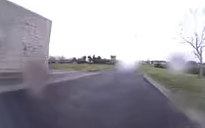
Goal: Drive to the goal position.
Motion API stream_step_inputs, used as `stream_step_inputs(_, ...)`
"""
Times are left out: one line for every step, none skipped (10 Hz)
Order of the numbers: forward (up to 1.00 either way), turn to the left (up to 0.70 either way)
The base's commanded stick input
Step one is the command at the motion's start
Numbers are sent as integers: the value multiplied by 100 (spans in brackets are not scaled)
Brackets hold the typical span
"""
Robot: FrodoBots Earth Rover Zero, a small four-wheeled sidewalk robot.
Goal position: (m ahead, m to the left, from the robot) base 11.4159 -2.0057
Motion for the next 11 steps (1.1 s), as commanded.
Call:
stream_step_inputs(100,0)
stream_step_inputs(100,0)
stream_step_inputs(100,16)
stream_step_inputs(100,33)
stream_step_inputs(100,40)
stream_step_inputs(100,40)
stream_step_inputs(100,40)
stream_step_inputs(100,40)
stream_step_inputs(100,30)
stream_step_inputs(100,18)
stream_step_inputs(100,-3)
